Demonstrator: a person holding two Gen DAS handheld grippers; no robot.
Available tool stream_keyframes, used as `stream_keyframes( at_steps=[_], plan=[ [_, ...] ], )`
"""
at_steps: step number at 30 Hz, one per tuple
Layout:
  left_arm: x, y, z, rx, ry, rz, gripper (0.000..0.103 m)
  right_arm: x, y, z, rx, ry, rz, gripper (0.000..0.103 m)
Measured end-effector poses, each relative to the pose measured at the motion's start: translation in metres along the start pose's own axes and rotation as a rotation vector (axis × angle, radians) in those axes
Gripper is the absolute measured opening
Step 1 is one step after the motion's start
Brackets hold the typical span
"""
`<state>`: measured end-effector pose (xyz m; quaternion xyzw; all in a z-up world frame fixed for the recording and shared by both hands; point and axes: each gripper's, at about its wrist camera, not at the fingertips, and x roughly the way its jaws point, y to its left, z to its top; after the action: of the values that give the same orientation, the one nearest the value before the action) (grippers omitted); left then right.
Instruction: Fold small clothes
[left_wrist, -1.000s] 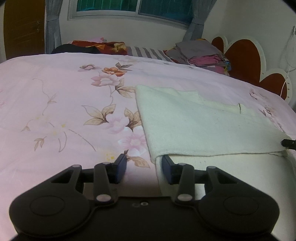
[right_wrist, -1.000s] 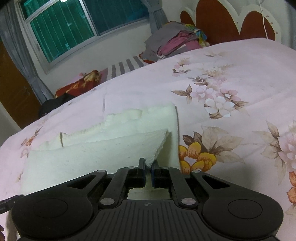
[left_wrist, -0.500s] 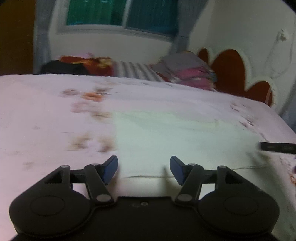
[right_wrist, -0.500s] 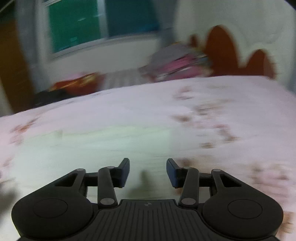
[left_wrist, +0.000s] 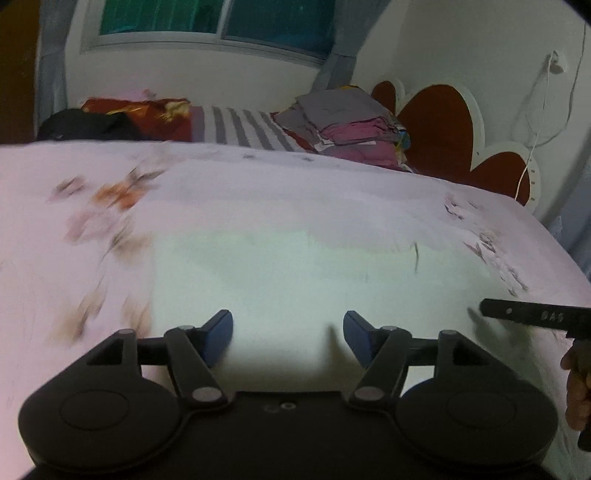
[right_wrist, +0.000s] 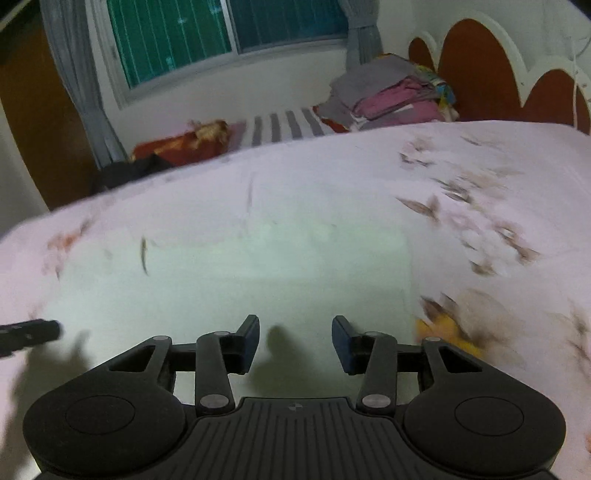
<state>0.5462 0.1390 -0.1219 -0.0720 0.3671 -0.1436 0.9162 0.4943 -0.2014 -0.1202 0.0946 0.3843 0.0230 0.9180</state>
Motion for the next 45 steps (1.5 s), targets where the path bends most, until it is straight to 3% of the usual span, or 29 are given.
stream_keyframes(
  at_steps=[3,5,7,10,13,16,20,22,25,28,30,32,35,38,41,45],
  plan=[
    [0.031,0.010,0.015,0.020,0.023,0.029,0.066,0.028,0.010,0.014,-0.046,0.019,-0.004,0.044],
    [0.039,0.035,0.016,-0.035,0.042,0.063,0.064,0.040,0.001,0.017,-0.078,0.031,-0.057,0.044],
    [0.032,0.056,0.017,-0.113,0.018,0.017,0.059,0.037,-0.020,0.012,-0.057,0.023,-0.126,0.044],
    [0.022,0.061,0.019,-0.132,-0.033,0.019,0.062,0.030,-0.034,0.010,-0.040,0.029,-0.108,0.044],
    [0.023,0.045,0.025,-0.079,-0.051,0.005,0.070,0.021,-0.023,0.016,-0.028,-0.031,-0.107,0.044],
    [0.035,0.024,0.031,0.026,-0.046,0.084,0.077,0.030,0.014,0.024,-0.059,-0.033,-0.011,0.044],
    [0.046,0.046,0.033,-0.060,-0.026,0.146,0.076,0.055,0.068,0.024,-0.132,0.018,0.097,0.044],
    [0.051,0.059,0.029,-0.079,0.023,0.183,0.077,0.068,0.081,0.021,-0.171,0.039,0.095,0.044],
    [0.036,0.066,0.027,-0.087,0.009,0.192,0.073,0.081,0.064,0.022,-0.139,0.024,-0.012,0.044],
    [0.015,0.044,0.027,-0.074,-0.069,0.158,0.074,0.074,0.055,0.029,-0.083,0.011,-0.066,0.044],
    [0.012,0.013,0.026,0.005,-0.086,0.140,0.077,0.066,0.064,0.029,-0.086,-0.026,-0.035,0.045],
    [0.017,-0.010,0.019,0.036,-0.061,0.100,0.078,0.069,0.075,0.028,-0.085,0.009,0.041,0.045],
    [0.033,-0.024,0.002,0.073,0.018,0.113,0.077,0.074,0.088,0.017,-0.173,0.044,0.059,0.045],
    [0.025,-0.017,-0.012,0.099,0.003,0.127,0.077,0.069,0.077,0.010,-0.205,0.037,-0.011,0.044],
    [0.014,-0.013,-0.013,0.086,0.005,0.166,0.077,0.062,0.046,0.009,-0.168,0.032,-0.150,0.044],
    [-0.003,-0.033,-0.013,0.071,-0.040,0.161,0.078,0.043,0.039,0.010,-0.110,0.016,-0.161,0.045]
  ],
)
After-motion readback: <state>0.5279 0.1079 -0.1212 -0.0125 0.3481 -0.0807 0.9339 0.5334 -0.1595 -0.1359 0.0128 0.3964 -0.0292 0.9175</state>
